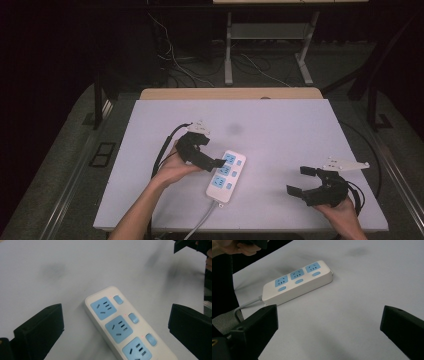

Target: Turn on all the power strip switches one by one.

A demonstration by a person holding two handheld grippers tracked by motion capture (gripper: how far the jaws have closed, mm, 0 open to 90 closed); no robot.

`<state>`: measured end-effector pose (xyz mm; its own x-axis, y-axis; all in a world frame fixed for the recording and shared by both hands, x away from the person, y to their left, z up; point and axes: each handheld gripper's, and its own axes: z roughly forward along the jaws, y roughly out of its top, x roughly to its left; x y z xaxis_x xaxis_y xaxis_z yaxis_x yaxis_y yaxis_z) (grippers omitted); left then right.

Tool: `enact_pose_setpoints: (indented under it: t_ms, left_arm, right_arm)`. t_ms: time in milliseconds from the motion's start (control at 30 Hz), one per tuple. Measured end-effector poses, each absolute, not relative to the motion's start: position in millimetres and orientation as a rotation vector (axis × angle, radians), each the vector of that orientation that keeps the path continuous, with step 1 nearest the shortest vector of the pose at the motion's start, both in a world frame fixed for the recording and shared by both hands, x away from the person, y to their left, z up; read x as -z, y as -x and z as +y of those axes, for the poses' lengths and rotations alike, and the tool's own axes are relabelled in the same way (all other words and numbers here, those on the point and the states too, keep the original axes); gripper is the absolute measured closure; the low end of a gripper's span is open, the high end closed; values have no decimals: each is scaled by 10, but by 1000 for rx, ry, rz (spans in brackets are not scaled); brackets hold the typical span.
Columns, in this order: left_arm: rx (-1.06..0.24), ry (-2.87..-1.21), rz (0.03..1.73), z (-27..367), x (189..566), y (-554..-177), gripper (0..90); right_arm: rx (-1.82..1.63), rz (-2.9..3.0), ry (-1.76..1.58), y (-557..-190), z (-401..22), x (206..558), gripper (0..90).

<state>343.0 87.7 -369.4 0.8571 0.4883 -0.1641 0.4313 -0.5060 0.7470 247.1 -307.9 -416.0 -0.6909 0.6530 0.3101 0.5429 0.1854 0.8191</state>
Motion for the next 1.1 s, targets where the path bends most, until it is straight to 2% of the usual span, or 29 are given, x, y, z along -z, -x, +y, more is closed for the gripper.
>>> enact_pose_setpoints:
  t_ms: [367,1100]
  left_arm:
    - [-173,-2106,720,1221,3782,-3182,0]
    - [-129,-1927,818,1695,4144,-2745,0]
  right_arm:
    - [-1531,2342,-1186,-2470,-3069,4162,13]
    - [-1523,2356,-1182,-2465,-3049,4168,13]
